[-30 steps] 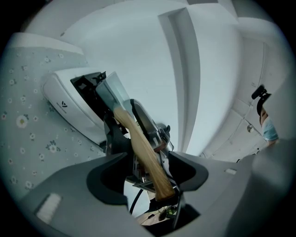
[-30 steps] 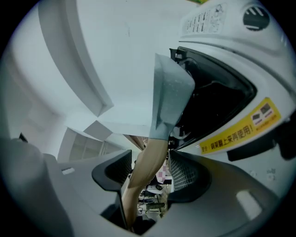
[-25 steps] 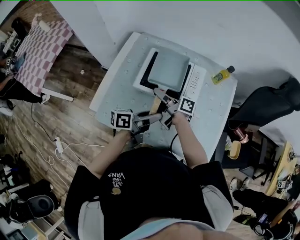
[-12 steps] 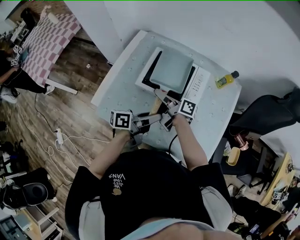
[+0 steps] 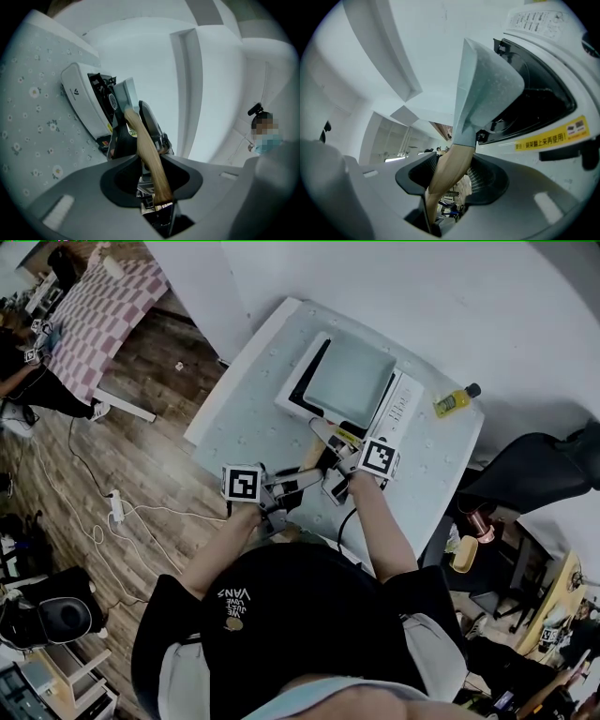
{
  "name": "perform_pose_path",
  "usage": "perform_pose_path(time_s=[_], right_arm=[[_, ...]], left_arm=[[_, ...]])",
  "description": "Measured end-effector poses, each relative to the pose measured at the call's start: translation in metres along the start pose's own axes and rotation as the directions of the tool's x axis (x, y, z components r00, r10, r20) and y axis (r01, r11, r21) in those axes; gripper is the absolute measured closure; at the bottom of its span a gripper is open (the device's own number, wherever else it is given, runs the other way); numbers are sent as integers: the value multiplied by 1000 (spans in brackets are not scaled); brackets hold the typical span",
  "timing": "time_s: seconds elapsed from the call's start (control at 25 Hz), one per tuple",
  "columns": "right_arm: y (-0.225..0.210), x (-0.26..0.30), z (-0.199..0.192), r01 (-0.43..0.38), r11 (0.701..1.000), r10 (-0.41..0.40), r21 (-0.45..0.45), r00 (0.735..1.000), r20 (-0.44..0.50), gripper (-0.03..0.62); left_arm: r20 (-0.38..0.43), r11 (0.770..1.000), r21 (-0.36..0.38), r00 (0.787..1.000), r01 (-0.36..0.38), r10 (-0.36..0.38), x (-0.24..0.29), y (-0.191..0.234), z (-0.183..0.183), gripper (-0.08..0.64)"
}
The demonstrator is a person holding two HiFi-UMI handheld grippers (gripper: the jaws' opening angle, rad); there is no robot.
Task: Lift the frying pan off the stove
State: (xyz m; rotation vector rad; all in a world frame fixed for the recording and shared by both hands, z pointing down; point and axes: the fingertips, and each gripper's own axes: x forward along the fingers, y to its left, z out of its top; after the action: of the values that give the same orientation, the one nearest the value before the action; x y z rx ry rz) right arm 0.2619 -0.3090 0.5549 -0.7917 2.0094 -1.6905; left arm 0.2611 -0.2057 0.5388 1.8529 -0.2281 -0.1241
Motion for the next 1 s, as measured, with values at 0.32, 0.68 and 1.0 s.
perform_pose_path(time_s=[0.32, 0.68, 1.0], right_arm=[[10, -2, -25, 74, 995, -74, -62, 997, -1, 390], [36, -6, -77, 17, 997, -16, -76, 1000, 8, 388], [48, -16, -136, 29, 996, -28, -85, 1000, 12, 388]], left_arm=[[11, 1000, 0, 1000, 29, -29, -27, -14, -13, 440], [9, 998, 12, 998, 61, -61, -66, -30, -47, 440], [8, 997, 27, 998, 66, -66, -109, -45, -88, 440]])
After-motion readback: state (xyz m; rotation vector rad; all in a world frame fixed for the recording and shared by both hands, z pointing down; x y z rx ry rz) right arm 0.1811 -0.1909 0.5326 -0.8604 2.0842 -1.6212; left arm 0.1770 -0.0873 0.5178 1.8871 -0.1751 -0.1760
